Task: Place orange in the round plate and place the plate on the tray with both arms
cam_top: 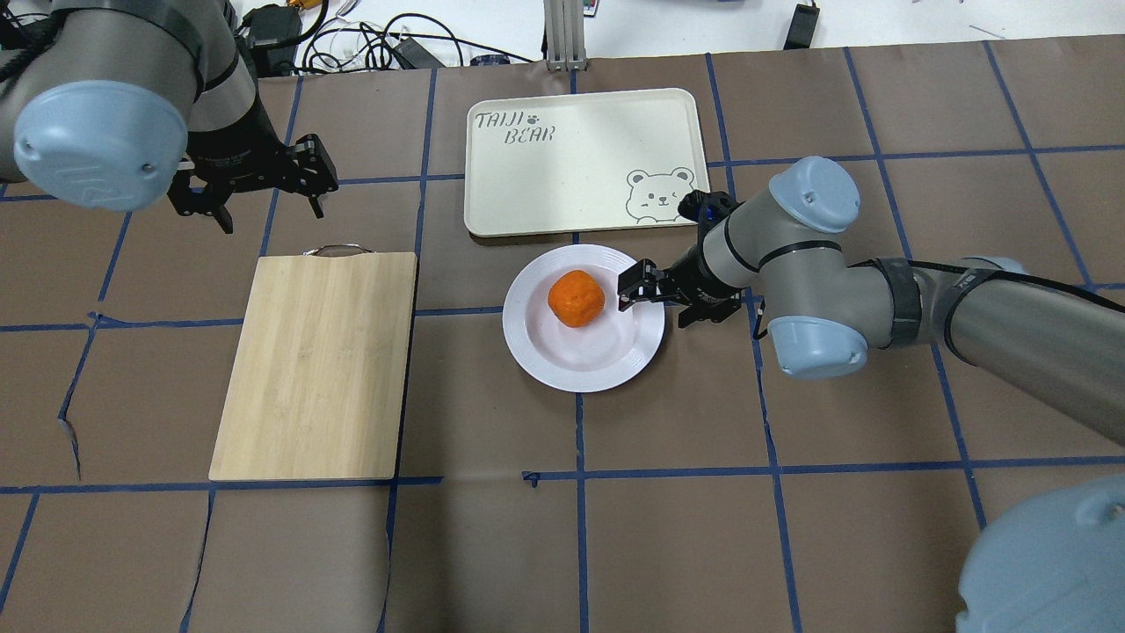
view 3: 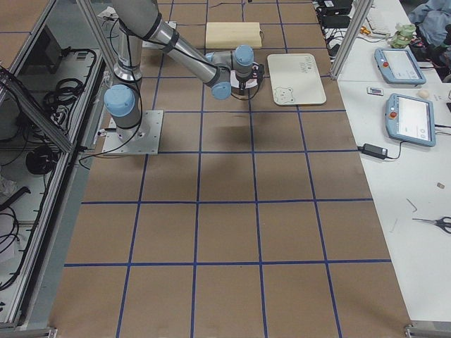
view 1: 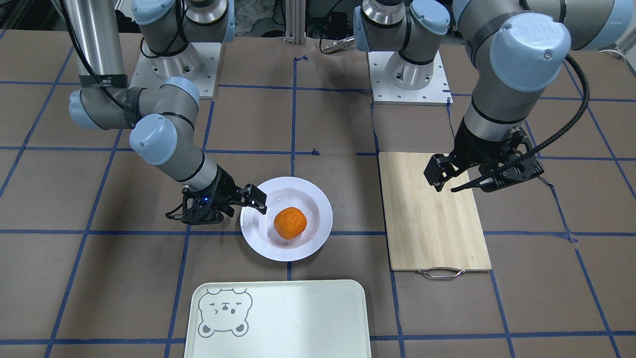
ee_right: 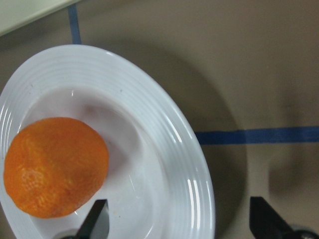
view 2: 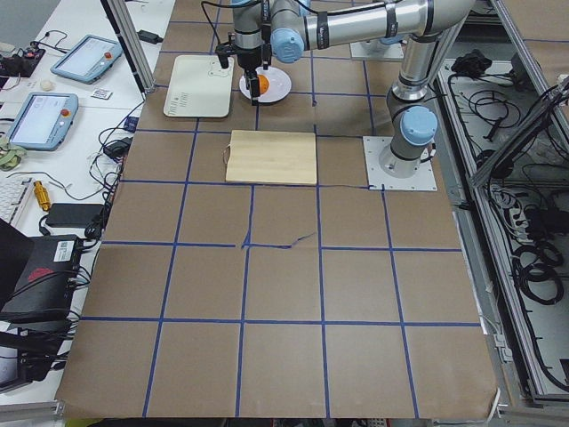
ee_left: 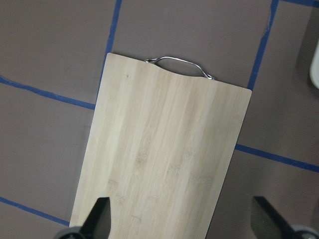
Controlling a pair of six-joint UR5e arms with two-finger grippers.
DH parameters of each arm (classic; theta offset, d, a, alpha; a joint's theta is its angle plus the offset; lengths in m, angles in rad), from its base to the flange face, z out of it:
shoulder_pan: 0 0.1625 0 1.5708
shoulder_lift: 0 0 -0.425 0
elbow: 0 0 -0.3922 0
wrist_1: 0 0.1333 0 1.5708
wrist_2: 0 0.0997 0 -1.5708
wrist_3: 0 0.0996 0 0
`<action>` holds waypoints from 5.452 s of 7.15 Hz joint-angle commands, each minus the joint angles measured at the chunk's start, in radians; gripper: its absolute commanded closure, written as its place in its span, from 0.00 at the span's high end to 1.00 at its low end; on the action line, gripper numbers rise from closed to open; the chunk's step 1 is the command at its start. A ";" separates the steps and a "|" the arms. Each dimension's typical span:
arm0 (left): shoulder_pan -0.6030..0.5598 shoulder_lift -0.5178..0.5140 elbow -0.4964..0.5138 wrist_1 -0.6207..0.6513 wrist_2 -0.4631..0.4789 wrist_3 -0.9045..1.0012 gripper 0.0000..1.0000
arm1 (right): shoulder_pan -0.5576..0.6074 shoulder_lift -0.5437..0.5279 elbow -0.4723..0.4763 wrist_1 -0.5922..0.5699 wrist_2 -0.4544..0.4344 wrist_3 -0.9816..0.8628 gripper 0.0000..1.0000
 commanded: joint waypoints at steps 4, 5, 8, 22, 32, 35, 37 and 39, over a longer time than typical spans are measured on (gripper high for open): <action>0.023 0.104 -0.020 -0.014 -0.110 0.187 1.00 | 0.009 0.039 0.011 0.001 0.006 0.058 0.84; 0.023 0.108 -0.018 -0.014 -0.110 0.188 1.00 | 0.017 0.040 0.010 -0.001 0.004 0.060 0.72; 0.025 0.114 -0.023 -0.014 -0.149 0.201 1.00 | 0.034 0.037 0.001 -0.004 0.004 0.070 0.26; 0.036 0.147 -0.041 -0.060 -0.195 0.271 1.00 | -0.001 0.371 -0.633 0.083 0.062 0.255 0.13; 0.037 0.144 -0.044 -0.061 -0.193 0.274 1.00 | -0.023 0.030 -0.826 0.747 -0.371 -0.122 1.00; 0.037 0.146 -0.043 -0.060 -0.196 0.274 1.00 | -0.006 -0.184 -0.693 0.898 -0.430 -0.127 1.00; 0.036 0.147 -0.043 -0.064 -0.195 0.273 1.00 | -0.014 -0.196 -0.679 0.890 -0.430 -0.162 1.00; 0.037 0.147 -0.043 -0.067 -0.195 0.273 1.00 | -0.012 -0.201 -0.674 0.887 -0.428 -0.165 1.00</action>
